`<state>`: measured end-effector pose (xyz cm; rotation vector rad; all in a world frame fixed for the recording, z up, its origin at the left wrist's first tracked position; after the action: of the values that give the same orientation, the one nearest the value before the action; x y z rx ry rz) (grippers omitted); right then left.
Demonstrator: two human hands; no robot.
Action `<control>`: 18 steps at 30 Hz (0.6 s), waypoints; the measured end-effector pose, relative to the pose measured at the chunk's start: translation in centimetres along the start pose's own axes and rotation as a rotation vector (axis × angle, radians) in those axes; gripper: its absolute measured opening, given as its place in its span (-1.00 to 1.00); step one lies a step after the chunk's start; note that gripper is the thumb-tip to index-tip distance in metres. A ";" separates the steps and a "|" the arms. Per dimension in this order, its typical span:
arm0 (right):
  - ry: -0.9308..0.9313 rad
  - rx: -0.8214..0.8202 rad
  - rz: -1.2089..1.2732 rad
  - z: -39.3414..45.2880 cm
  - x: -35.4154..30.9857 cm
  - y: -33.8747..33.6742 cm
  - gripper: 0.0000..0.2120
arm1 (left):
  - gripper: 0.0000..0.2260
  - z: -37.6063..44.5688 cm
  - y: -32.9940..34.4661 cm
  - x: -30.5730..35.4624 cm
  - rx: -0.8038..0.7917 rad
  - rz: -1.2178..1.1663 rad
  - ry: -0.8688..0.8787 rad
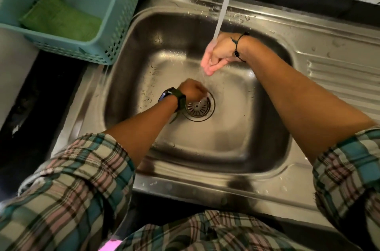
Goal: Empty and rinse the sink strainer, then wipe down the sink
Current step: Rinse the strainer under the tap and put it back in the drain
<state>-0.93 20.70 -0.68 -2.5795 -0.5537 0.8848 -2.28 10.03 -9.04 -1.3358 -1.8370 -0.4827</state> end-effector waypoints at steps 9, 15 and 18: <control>-0.040 -0.018 0.025 -1.4 -0.9 -0.7 -0.74 | -0.74 -0.8 -2.3 4.4 0.043 -0.540 0.009; -0.088 -0.014 -0.039 -2.0 -1.6 -0.2 -0.67 | -0.71 -1.4 -5.1 5.5 0.118 -0.562 0.017; -0.127 0.005 0.111 -2.0 -1.7 -0.6 -0.67 | -0.72 -1.5 -5.7 5.6 0.166 -0.542 0.006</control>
<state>-1.00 20.03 1.96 -2.5831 -0.4448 1.0921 -7.69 10.30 -2.90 -0.7150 -2.1793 -0.5926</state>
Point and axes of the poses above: each hand's wrist, its own z-axis towards the middle knuckle, its own y-axis out of the palm, x = y × z, the point moved 7 cm from there along z, towards the middle knuckle, and after that the axes turned 15 degrees about -z, right-handed, at the moved point
